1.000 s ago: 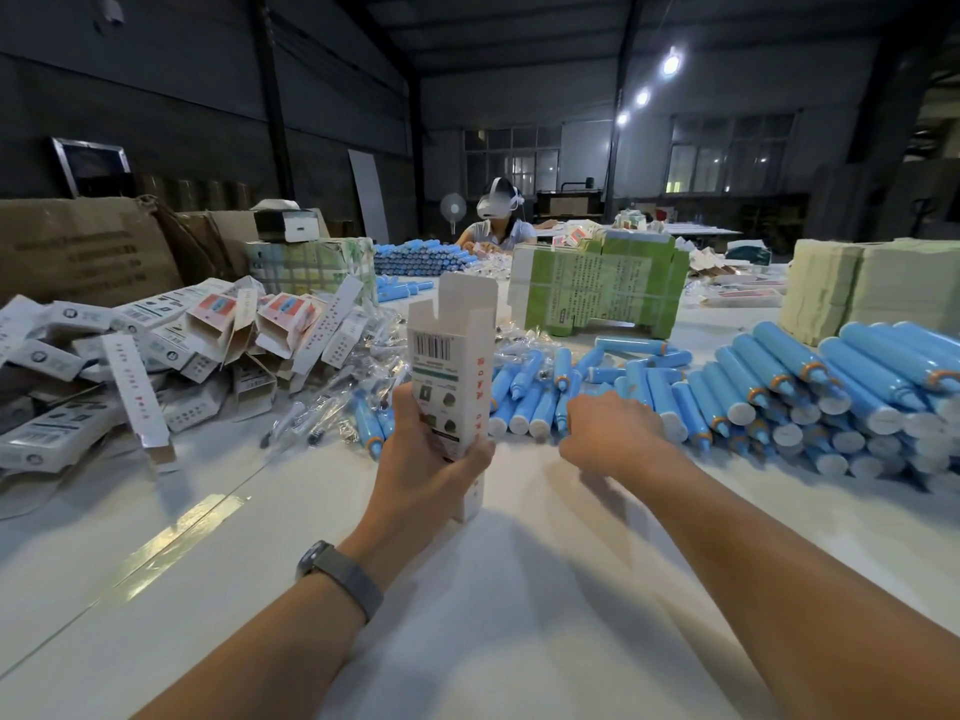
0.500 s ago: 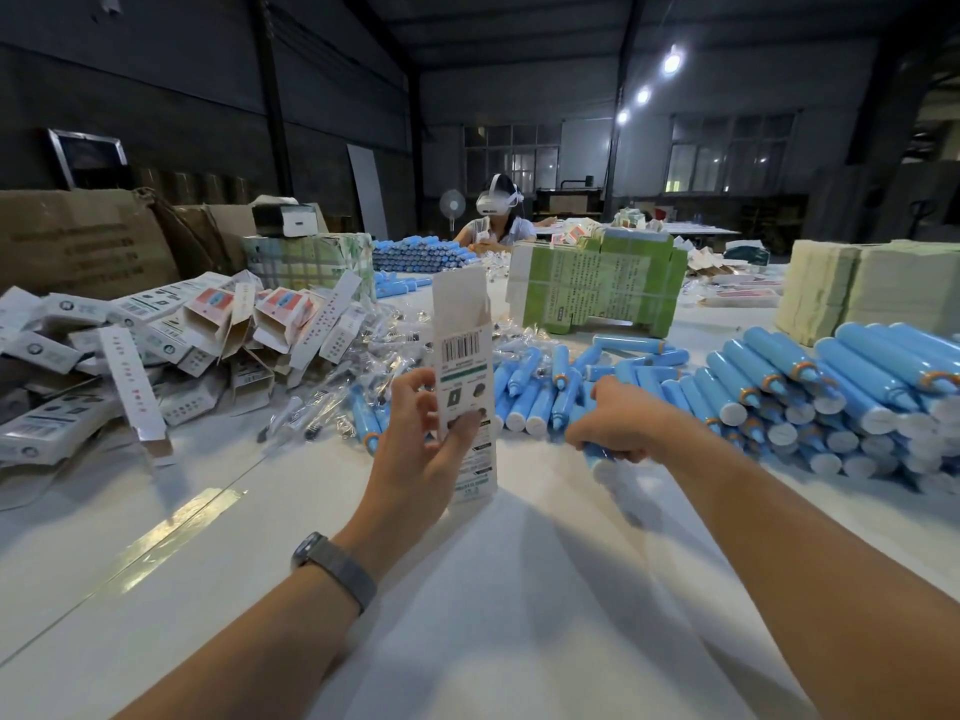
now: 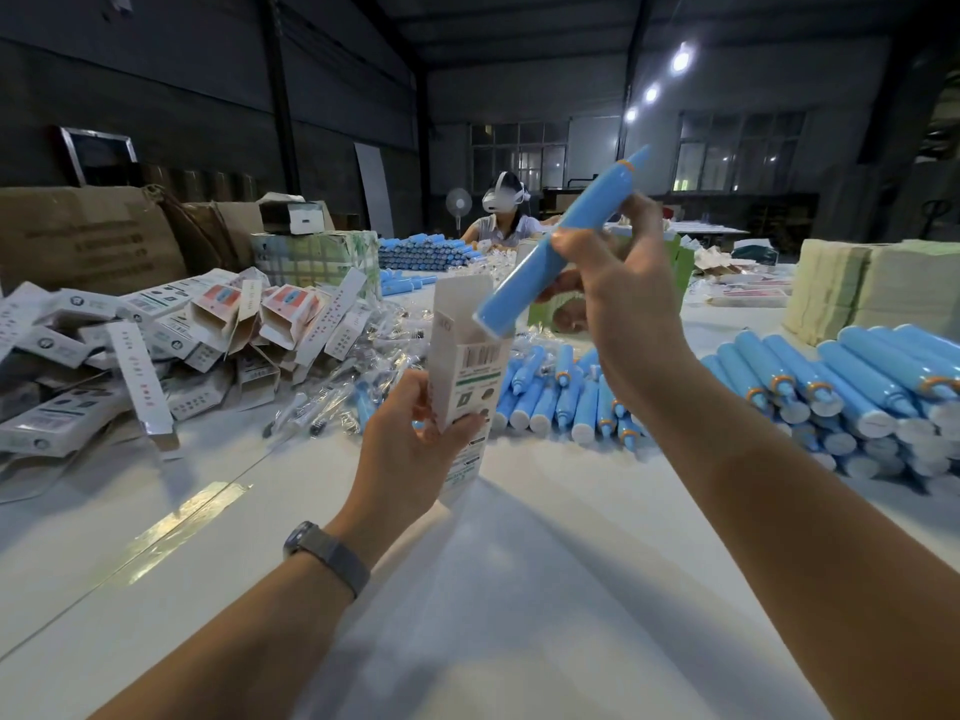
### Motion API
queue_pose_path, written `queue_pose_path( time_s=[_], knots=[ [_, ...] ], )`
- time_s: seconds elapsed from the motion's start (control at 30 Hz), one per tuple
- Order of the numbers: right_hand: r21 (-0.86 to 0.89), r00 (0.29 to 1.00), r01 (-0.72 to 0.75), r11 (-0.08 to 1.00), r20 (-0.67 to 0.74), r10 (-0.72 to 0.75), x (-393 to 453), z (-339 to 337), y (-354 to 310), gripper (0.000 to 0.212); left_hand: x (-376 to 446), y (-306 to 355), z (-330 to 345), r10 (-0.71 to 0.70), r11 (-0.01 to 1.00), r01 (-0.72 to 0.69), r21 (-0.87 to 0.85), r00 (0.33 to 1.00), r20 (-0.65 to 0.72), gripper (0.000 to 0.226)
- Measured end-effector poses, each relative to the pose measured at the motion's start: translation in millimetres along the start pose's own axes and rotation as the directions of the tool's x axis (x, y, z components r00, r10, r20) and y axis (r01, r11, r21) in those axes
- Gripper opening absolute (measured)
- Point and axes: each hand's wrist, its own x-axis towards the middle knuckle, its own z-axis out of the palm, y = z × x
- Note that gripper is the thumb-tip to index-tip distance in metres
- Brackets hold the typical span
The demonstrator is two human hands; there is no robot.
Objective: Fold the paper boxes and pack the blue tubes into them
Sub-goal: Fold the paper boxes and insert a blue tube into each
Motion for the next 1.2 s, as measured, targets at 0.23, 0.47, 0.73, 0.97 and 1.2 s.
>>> queue_pose_path(
  time_s=[0.23, 0.47, 0.73, 0.97, 1.2],
  knots=[
    [-0.253, 0.943, 0.331, 0.909, 0.066, -0.325, -6.9, 1.6, 5.8, 0.083, -2.3, 3.2, -1.1, 0.061, 0.998, -0.061, 0.032, 0.998, 0.0, 0.034],
    [-0.344, 0.909, 0.401, 0.849, 0.262, -0.324, -14.0, 10.1, 13.5, 0.07, -3.5, 4.3, -2.9, 0.127, 0.987, -0.127, 0.1, 0.992, 0.007, 0.031],
    [-0.419, 0.878, 0.476, 0.774, 0.284, -0.386, -23.8, 21.3, 28.5, 0.063, -2.2, -1.9, -4.4, 0.095, 0.988, -0.088, 0.129, 0.994, -0.049, 0.026],
    [-0.419, 0.922, 0.387, 0.821, 0.195, -0.335, -24.7, 21.9, 33.0, 0.037, 0.1, -8.7, -1.3, 0.075, 0.99, -0.064, 0.126, 0.993, -0.087, 0.028],
    [-0.62, 0.907, 0.391, 0.681, 0.387, -0.168, -41.4, 28.5, 52.8, 0.025, 1.2, -10.7, 0.8, 0.063, 0.994, -0.051, 0.097, 0.99, -0.127, 0.037]
  ],
)
